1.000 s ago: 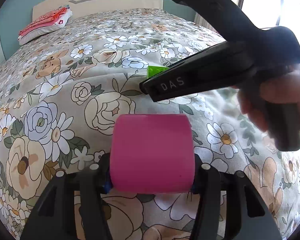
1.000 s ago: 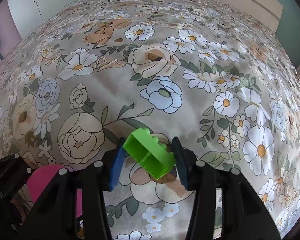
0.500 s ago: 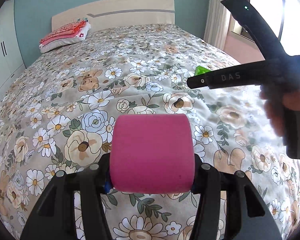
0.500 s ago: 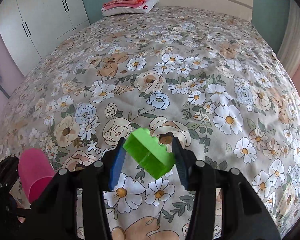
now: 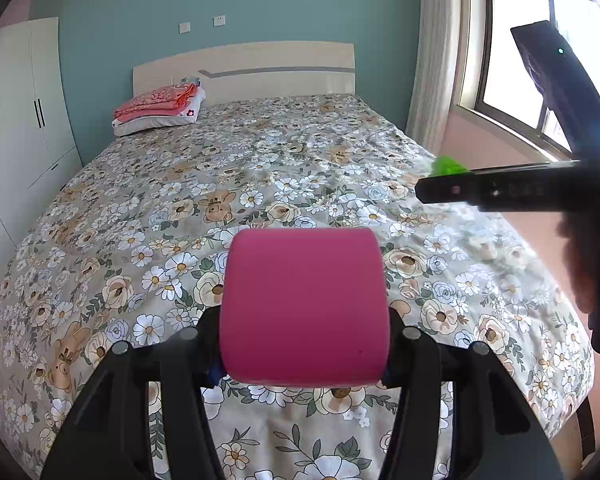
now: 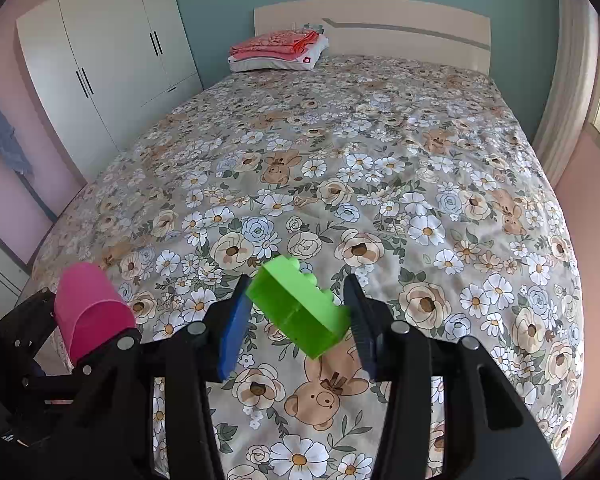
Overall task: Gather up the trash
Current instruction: 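Carry the pink cup and green block with both grippers to the wastebasket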
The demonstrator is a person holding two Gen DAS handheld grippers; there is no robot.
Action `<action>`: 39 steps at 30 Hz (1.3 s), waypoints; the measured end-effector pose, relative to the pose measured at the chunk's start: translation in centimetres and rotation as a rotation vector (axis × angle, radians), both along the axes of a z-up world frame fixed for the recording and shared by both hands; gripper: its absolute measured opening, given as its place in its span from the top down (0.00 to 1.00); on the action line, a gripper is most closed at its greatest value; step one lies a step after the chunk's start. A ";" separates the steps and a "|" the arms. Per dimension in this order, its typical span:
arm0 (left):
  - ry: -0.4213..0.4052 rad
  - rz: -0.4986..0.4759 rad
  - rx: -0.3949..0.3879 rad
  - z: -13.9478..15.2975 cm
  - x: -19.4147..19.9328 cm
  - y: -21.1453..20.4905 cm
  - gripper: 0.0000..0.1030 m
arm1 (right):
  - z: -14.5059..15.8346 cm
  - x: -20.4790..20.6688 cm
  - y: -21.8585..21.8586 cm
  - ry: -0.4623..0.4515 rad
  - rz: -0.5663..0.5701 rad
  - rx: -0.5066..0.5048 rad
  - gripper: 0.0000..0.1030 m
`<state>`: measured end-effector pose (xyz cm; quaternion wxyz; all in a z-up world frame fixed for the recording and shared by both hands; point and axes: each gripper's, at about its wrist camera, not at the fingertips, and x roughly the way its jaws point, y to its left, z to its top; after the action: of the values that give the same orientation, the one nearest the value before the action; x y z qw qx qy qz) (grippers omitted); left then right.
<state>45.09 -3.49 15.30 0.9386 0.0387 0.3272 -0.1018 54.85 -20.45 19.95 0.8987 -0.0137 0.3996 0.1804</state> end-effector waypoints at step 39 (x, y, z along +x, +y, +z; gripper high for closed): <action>-0.117 -0.003 0.062 7.3 -28.2 3.3 0.46 | 3.7 -40.6 4.7 -0.218 0.173 -0.170 0.53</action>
<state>16.93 -0.20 22.62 0.9544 0.0741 0.2745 -0.0905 14.28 -15.70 23.70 0.9134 -0.1436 0.3109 0.2200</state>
